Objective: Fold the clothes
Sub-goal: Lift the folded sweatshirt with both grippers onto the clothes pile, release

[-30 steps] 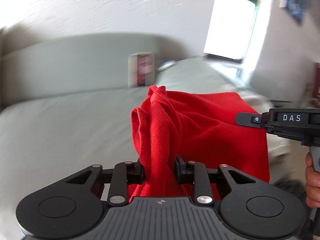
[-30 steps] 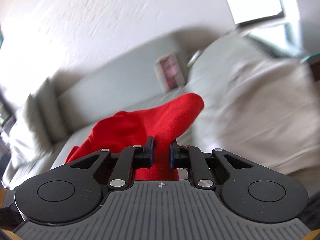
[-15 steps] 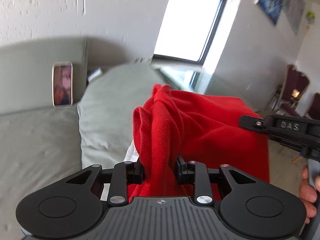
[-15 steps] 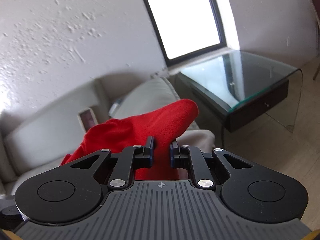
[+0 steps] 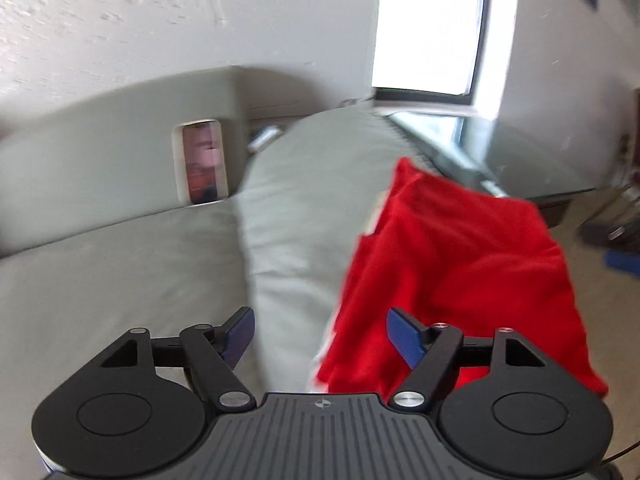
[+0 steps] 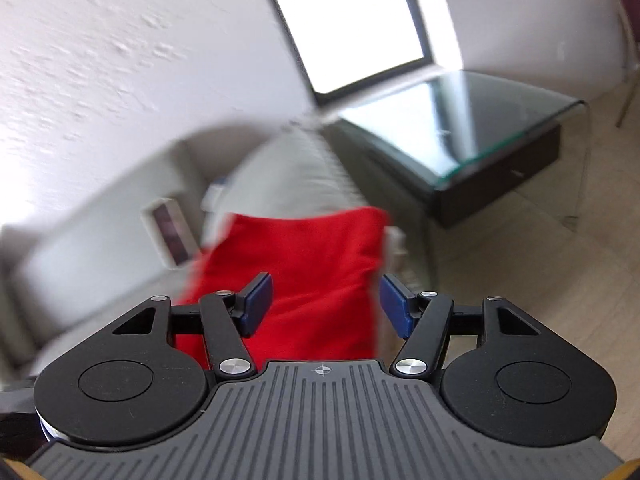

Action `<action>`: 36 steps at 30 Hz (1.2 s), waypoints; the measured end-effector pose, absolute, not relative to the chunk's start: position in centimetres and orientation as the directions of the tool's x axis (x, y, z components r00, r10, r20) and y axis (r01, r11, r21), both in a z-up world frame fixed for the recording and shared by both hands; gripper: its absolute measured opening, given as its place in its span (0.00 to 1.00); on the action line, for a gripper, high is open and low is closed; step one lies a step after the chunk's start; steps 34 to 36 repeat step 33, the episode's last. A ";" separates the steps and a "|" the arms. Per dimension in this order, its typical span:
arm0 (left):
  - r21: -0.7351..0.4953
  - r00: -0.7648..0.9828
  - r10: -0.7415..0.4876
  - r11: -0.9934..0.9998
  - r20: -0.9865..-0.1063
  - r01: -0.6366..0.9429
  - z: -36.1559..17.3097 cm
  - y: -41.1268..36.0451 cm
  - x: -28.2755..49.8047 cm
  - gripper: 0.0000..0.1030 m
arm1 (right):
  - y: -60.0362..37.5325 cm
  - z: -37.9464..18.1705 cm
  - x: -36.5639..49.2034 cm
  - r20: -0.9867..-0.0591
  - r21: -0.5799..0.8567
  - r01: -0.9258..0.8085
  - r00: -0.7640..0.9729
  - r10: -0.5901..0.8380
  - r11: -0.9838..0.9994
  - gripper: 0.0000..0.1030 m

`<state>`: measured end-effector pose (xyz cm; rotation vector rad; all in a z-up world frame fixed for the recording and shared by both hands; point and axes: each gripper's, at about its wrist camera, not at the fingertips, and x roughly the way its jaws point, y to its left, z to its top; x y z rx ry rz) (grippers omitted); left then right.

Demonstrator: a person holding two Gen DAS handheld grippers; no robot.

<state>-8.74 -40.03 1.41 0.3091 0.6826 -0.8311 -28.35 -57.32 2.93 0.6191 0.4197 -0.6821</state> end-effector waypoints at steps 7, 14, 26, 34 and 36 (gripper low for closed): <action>-0.066 0.414 -0.594 0.621 -0.690 0.781 3.3 -36.1 -13.5 0.93 | -49.8 7.7 -28.6 -0.618 0.205 0.708 0.629 -0.471 0.676 0.89; -0.104 0.353 -0.569 0.620 -0.743 0.778 2.1 -33.5 -16.2 0.94 | -45.1 7.0 -30.4 -0.742 0.050 0.754 0.467 -0.481 0.655 0.89; -0.105 0.333 -0.590 0.585 -0.736 0.804 2.7 -32.0 -19.4 0.98 | -41.9 7.0 -34.5 -0.749 0.050 0.775 0.446 -0.489 0.630 0.91; -0.102 0.302 -0.596 0.548 -0.744 0.830 1.9 -32.7 -20.3 0.99 | -42.3 6.1 -34.8 -0.759 0.072 0.775 0.451 -0.469 0.627 0.91; -0.102 0.302 -0.596 0.548 -0.744 0.830 1.9 -32.7 -20.3 0.99 | -42.3 6.1 -34.8 -0.759 0.072 0.775 0.451 -0.469 0.627 0.91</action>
